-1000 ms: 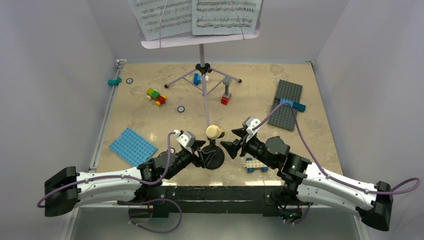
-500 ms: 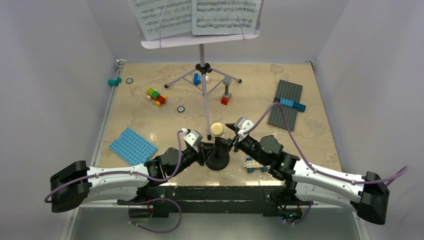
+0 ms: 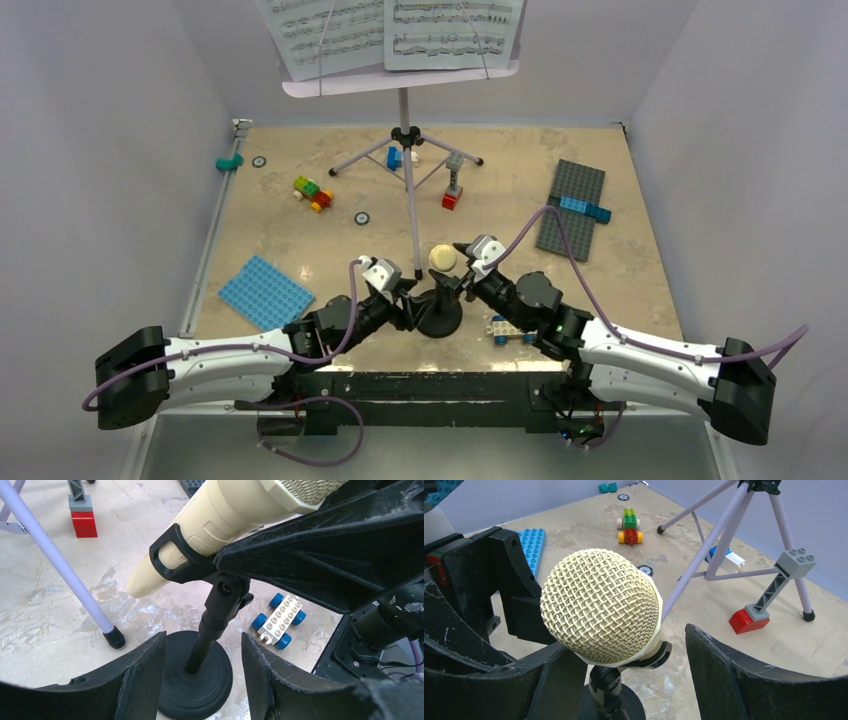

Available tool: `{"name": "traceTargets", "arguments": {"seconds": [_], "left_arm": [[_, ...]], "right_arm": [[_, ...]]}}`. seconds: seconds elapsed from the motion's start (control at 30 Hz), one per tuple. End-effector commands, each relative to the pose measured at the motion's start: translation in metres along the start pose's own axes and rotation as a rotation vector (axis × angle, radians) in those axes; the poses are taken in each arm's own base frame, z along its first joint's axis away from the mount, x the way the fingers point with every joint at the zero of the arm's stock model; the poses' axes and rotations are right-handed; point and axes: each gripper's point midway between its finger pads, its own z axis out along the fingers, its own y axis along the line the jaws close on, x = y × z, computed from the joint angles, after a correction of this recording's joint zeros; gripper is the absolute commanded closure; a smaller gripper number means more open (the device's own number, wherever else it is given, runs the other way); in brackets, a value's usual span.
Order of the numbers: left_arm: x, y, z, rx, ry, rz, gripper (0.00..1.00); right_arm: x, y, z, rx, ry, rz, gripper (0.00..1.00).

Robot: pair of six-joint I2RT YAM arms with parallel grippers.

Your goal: Pack up the instrument practice props

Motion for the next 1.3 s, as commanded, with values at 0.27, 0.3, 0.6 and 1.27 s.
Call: {"name": "traceTargets", "arguments": {"seconds": [0.27,0.3,0.6,1.27], "left_arm": [[-0.032,-0.014,0.011,0.023,-0.056,-0.007,0.32],[-0.033,-0.016,0.012,0.029,-0.056,-0.008,0.31],[-0.048,-0.022,0.026,-0.017,-0.075,0.027,0.3],[-0.022,-0.015,0.047,-0.218,0.043,0.107,0.56]], "right_arm": [[-0.003,-0.01,-0.034,0.039,0.016,0.12,0.22],[-0.002,-0.01,-0.035,0.036,0.021,0.121,0.21],[-0.001,-0.013,-0.052,0.066,0.109,0.227,0.19],[0.007,-0.018,-0.075,0.097,0.139,0.313,0.18]]}}
